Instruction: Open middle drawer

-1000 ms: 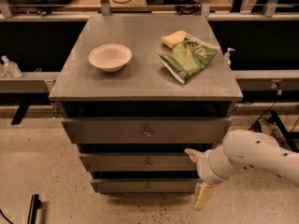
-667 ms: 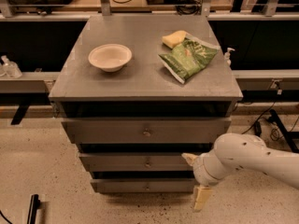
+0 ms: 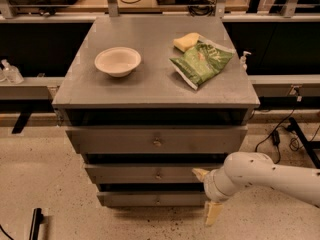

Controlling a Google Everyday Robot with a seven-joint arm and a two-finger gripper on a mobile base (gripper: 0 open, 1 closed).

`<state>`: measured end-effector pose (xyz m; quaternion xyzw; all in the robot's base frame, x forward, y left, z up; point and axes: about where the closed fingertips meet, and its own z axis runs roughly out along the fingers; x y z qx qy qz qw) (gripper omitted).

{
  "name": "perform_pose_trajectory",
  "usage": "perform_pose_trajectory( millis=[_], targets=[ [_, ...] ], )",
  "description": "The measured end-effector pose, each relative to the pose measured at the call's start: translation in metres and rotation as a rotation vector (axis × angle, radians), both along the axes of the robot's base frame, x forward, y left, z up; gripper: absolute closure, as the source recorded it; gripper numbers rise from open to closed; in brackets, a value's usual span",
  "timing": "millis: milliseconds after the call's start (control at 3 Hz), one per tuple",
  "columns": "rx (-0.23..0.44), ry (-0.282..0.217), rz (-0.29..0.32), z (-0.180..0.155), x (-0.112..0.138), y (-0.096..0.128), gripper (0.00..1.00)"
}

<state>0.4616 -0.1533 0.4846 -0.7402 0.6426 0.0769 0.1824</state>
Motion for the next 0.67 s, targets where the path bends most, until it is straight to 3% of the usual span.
perform_pose_trajectory(
  millis=[667],
  targets=[
    [-0.022, -0.042, -0.039, -0.032, 0.043, -0.01, 0.0]
  ],
)
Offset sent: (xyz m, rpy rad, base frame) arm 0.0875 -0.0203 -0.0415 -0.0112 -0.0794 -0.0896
